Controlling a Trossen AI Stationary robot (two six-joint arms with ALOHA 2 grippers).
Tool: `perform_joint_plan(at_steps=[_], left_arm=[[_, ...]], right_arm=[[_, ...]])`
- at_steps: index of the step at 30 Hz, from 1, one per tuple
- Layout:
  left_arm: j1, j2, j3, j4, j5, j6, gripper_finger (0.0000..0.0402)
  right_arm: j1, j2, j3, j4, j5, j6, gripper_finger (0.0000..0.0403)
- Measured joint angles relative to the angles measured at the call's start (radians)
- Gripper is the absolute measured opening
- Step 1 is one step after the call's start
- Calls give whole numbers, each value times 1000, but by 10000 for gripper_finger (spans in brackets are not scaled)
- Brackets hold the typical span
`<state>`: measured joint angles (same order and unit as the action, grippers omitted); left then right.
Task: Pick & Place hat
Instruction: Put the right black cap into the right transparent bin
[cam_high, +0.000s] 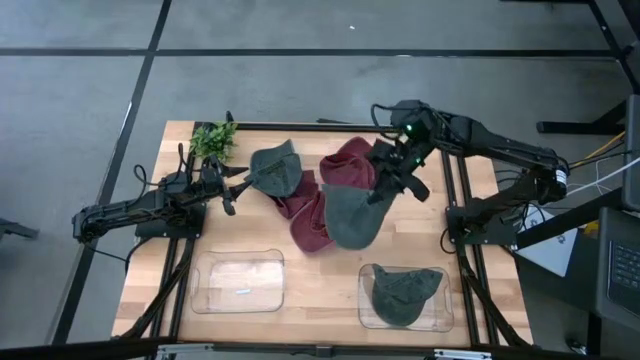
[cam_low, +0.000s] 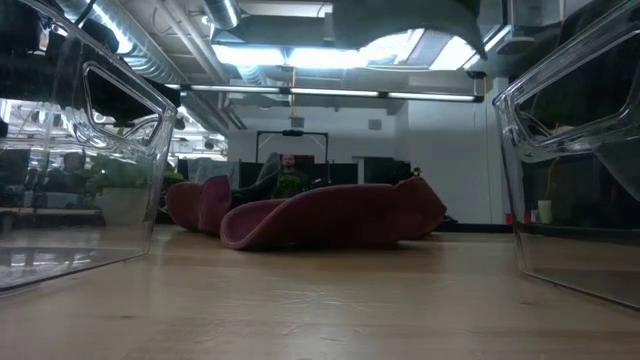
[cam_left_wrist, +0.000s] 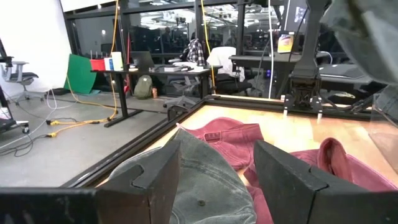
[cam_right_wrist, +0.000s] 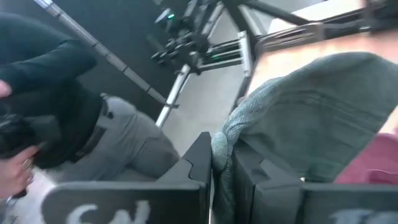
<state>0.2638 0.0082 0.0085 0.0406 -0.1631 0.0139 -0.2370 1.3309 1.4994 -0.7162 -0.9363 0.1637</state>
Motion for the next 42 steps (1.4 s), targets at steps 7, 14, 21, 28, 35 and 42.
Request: perform_joint_plan(at_steps=[7,14,21,28,35,42], left_arm=[[0,0,0,0,0,0,198],[0,0,0,0,0,0,198],[0,0,0,0,0,0,198],[0,0,0,0,0,0,198],[0,0,0,0,0,0,198],[0,0,0,0,0,0,198]], right_arm=[[140,-34,0,-19,43,115,27],[267,-71,0,-23,55,207,27],[386,-122,0,-55,55,276,27],[503,-186,0,-130,78,334,27],[638,-235,0,-312,262,363,29],[790,-248,0,-344,405,462,27]])
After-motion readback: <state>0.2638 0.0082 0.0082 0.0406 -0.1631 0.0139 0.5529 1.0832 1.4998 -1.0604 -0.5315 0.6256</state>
